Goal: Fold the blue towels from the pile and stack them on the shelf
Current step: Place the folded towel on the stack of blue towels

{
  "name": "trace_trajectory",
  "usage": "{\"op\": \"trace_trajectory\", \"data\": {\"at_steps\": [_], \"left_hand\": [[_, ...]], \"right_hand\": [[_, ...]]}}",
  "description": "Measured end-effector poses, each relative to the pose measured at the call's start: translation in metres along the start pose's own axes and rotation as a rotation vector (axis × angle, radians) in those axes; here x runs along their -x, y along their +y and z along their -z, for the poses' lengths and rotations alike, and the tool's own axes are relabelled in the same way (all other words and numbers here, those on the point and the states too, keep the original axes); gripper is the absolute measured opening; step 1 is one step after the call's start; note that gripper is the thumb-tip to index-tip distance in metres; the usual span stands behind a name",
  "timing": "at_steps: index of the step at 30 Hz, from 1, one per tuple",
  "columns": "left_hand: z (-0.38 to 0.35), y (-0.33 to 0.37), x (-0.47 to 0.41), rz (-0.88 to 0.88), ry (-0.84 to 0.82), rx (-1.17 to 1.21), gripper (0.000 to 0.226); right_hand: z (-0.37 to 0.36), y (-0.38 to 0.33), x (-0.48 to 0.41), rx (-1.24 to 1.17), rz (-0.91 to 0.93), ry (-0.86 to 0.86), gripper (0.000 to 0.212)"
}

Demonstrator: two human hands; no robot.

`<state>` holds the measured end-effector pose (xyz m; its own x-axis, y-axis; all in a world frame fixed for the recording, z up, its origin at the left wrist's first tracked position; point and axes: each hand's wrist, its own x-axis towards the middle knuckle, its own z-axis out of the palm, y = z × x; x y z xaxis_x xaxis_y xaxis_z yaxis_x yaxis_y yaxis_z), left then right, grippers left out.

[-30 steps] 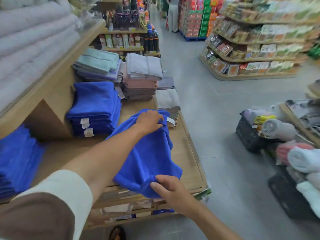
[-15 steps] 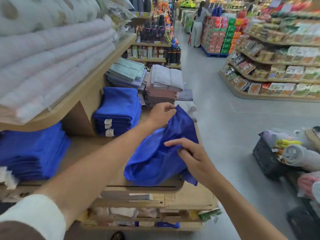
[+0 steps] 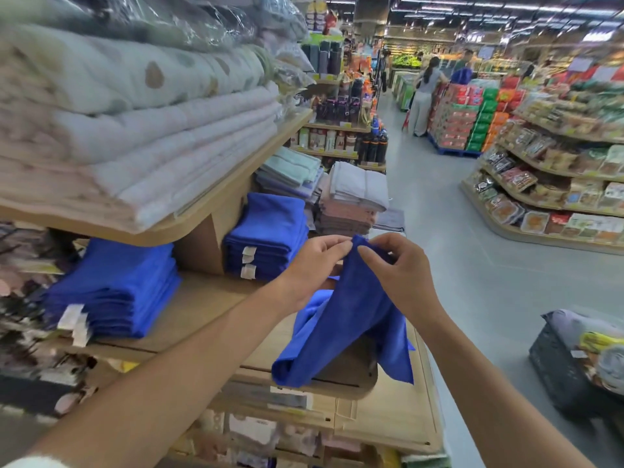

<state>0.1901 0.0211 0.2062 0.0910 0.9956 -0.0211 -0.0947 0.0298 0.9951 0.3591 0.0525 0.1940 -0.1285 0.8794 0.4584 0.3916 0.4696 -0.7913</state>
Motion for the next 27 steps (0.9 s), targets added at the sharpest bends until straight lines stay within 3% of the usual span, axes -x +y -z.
{"op": "trace_trajectory", "data": {"at_steps": [5, 11, 15, 20, 24, 27], "left_hand": [[0.010, 0.007, 0.005, -0.084, -0.016, -0.088, 0.024], [0.025, 0.011, 0.004, -0.133, -0.081, -0.202, 0.016], [0.040, -0.004, 0.005, -0.103, 0.064, -0.022, 0.012], [0.079, -0.055, 0.022, -0.016, 0.248, 0.227, 0.015], [0.109, -0.116, 0.040, 0.064, 0.482, 0.418, 0.016], [0.120, -0.159, 0.049, 0.143, 0.625, 0.491, 0.011]], "right_hand": [[-0.001, -0.012, -0.003, -0.035, 0.010, 0.009, 0.013], [0.010, -0.035, -0.005, -0.168, -0.087, -0.129, 0.021], [0.013, -0.023, 0.016, -0.111, -0.148, -0.224, 0.018], [0.015, 0.034, 0.077, 0.110, -0.269, -0.515, 0.018], [0.022, 0.079, 0.124, 0.176, -0.341, -0.537, 0.031], [0.029, 0.102, 0.145, 0.193, -0.379, -0.502, 0.026]]}}
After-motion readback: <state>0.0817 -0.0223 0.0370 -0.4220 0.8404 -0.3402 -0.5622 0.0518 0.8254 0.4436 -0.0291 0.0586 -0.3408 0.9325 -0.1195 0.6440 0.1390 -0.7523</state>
